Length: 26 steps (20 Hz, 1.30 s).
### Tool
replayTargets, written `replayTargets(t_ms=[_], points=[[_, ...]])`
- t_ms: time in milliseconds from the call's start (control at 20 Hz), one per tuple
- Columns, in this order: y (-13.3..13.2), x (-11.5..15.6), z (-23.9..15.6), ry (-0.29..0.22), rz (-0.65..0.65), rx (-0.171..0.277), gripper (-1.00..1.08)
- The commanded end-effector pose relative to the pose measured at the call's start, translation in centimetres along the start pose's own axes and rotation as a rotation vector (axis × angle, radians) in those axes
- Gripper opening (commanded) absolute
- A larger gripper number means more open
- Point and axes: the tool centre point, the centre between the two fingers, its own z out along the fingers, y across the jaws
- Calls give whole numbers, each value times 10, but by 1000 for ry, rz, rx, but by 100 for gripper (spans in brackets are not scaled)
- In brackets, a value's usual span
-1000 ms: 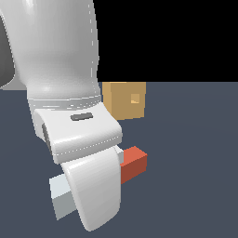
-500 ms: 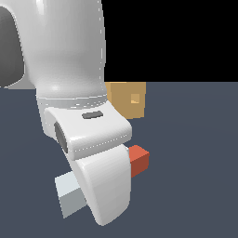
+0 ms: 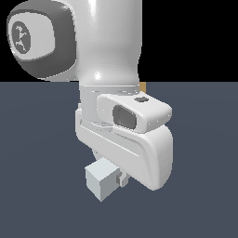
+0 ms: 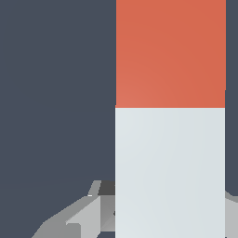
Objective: Insert the peg into the horizontal hole in a box.
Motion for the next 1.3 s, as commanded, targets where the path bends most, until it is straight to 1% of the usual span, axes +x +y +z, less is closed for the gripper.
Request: replayTargets(t_ms=[0,350,650,950,1250], points=[[6,20,-6,2,-65,-3,-100],[13,80,-20,1,-270,-4,-100],[9,134,-32,1,-451,-5,-100],[-7,189,-45,2,-643,-5,-100],[-33,240,-57,2,-833,-5,-100]])
